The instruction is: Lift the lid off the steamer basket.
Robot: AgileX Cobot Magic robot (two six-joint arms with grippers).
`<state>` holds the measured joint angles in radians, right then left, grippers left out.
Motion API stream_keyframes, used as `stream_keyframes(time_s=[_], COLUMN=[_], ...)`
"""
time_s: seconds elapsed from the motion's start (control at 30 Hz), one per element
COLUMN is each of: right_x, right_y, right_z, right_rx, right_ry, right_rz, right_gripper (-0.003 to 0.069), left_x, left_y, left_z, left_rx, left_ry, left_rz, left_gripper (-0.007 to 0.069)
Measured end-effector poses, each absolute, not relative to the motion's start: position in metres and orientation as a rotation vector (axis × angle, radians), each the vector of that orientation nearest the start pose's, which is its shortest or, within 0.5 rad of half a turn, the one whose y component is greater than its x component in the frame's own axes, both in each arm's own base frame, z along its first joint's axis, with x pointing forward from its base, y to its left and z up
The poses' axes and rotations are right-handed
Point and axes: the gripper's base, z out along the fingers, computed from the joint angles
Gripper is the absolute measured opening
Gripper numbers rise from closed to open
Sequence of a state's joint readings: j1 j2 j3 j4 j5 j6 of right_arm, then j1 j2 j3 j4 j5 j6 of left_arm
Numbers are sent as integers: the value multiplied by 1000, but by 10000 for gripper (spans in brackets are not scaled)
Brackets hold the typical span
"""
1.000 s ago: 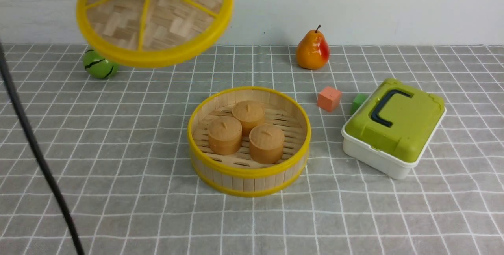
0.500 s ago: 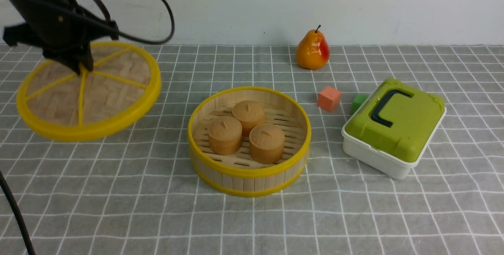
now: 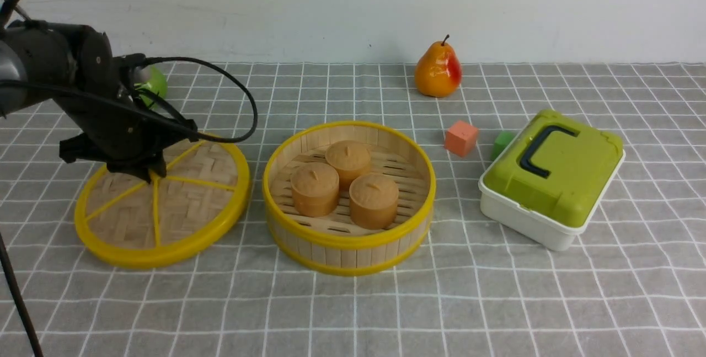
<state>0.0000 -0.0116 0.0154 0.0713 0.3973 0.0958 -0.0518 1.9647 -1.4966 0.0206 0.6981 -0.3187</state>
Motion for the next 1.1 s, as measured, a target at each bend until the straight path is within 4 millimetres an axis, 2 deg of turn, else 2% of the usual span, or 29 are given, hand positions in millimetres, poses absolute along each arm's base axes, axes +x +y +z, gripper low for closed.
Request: stream_keyframes(time_s=[0.13,0.2,0.27,0.4,0.5,0.53,0.57,0.6,0.63,0.7,0.73,0.77,0.83,0.87,0.9,0.93,0.97,1.0,1.1], right_x=[52,52,52,52,52,52,52,52,52,52,52,52,52,52,52,52,52,52,52], right_y=[3,3,3,3,3,2,2,2,2,2,3,3,3,2,2,3,3,3,3], right_z=[173,173,173,173,173,173,173,173,173,173,173,173,173,173,173,173,173,173,173], right_rx=[133,133,133,133,133,134,134,134,134,134,133,133,133,134,134,133,133,133,133], right_ry=[1881,1881,1881,1881,1881,1881,1881,1881,1881,1881,1881,1881,1881,1881,1881,1881,1881,1881,1881], right_rz=[137,137,137,137,137,136,136,136,136,136,137,137,137,136,136,137,137,137,137], right_gripper=[164,165,169,172,176,179,180,181,183,186,188,189,192,192,192,192,192,193,193], left_x=[430,430,424,397,357,330,313,313,281,234,211,203,146,138,114,105,100,84,50], left_y=[-22,-22,-22,-23,-24,-24,-24,-24,-24,-23,-22,-22,-19,-18,-16,-16,-15,-14,-12], left_z=[205,207,221,292,366,400,417,418,443,463,467,467,456,446,433,417,419,392,344], left_rx=[-367,-371,-370,-336,-269,-225,-208,-205,-172,-129,-112,-101,-66,-62,-47,-44,-40,-20,31], left_ry=[2646,2643,2632,2502,2302,2182,2112,2106,1994,1868,1828,1812,1727,1723,1683,1684,1665,1657,1613], left_rz=[-122,-124,-126,-181,-249,-280,-294,-298,-322,-338,-339,-335,-316,-310,-295,-287,-284,-260,-215], left_gripper=[158,204,249,263,229,200,181,181,140,88,67,57,-6,-13,-13,-13,-13,-13,-13])
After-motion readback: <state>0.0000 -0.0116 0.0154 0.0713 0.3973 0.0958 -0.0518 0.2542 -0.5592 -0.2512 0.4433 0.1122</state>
